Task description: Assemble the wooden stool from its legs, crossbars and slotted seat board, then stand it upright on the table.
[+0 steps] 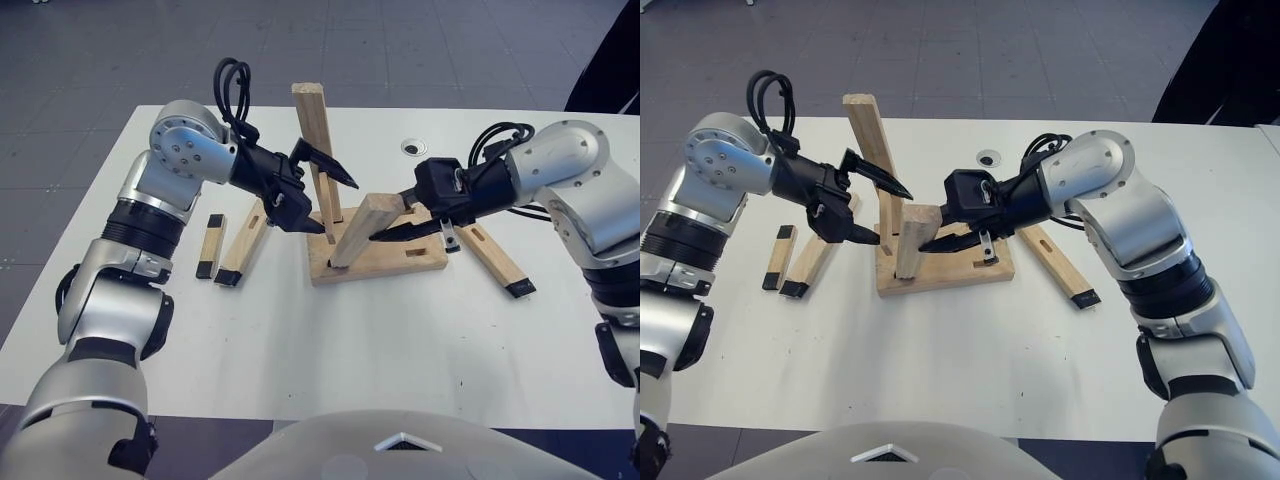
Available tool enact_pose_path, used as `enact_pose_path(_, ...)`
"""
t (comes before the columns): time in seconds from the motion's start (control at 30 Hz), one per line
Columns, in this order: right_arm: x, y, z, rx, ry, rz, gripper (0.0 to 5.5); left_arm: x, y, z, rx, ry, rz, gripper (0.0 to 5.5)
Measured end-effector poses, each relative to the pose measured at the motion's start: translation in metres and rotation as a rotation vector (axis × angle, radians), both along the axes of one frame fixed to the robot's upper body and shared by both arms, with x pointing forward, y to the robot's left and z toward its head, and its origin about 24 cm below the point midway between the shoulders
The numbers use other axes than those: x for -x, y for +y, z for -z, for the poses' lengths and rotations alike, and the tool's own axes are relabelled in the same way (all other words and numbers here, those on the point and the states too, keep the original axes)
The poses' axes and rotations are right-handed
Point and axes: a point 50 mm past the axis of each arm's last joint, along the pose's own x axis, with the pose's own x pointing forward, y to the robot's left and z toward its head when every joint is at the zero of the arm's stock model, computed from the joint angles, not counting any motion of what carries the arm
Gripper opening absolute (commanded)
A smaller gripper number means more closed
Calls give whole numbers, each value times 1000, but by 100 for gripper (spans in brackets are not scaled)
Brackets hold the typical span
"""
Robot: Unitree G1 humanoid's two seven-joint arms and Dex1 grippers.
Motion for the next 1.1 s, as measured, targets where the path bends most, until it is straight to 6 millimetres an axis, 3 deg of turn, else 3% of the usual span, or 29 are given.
enact_pose_path(0.57,8,4,3,2,-44,5,100,-6,-3,-12,-224,-35,165,108)
enact_pose_path(1.1,15,9,6,34,-168,-3,100,-16,-5,-17,-228,11,135,99)
